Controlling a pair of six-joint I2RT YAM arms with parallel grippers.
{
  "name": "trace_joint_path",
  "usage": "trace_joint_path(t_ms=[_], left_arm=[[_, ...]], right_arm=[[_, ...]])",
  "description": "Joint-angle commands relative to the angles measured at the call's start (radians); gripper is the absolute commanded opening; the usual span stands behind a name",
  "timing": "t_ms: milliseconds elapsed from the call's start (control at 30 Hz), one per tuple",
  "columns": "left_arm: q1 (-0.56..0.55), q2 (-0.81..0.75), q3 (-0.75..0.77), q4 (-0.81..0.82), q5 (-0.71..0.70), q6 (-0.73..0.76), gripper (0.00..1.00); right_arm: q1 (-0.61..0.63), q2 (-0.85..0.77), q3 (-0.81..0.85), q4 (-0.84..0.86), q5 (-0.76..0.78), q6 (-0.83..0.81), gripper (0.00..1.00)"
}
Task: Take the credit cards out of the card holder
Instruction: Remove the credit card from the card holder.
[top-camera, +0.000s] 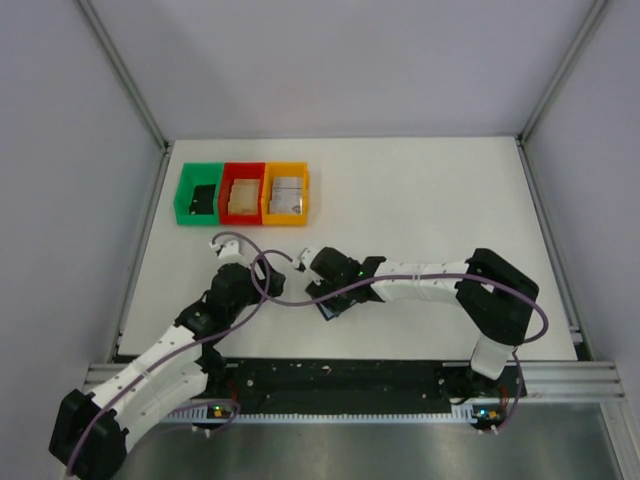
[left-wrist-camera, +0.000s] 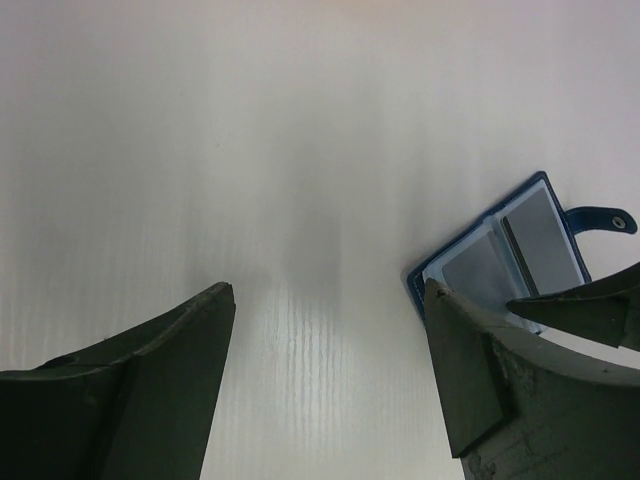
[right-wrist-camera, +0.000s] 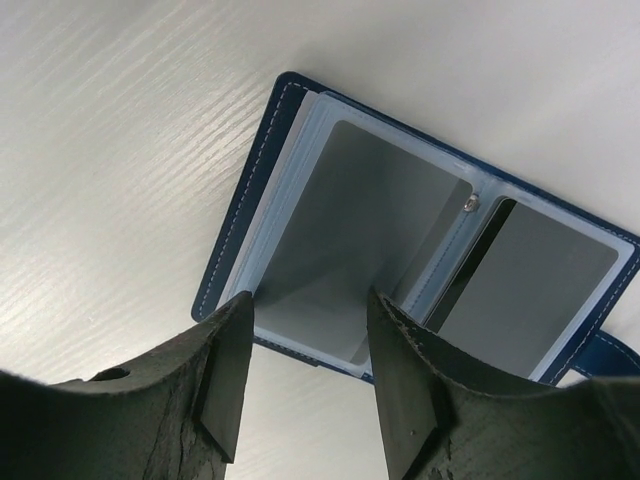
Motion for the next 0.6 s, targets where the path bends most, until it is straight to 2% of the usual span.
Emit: trace_joint_path(t_ms=[0,300,567], left_arm=[[-0.001,0.032,0.014,0.055,0.042,0.030,0.80],[-0.001,0.079,0.029,0.065,0.086,0.043,0.79],[-0.001,0.083,0.028,0.068,0.096,0.044,0.79]], right_arm=[[0.029,0.002,0.057,-0.026,-0.005,-0.001,0.49],[0.038,-0.007,0.077,-0.046,0.012,0.016,0.52],[0.041,0.048,0.069,-0.049,0.022,0.025,0.52]])
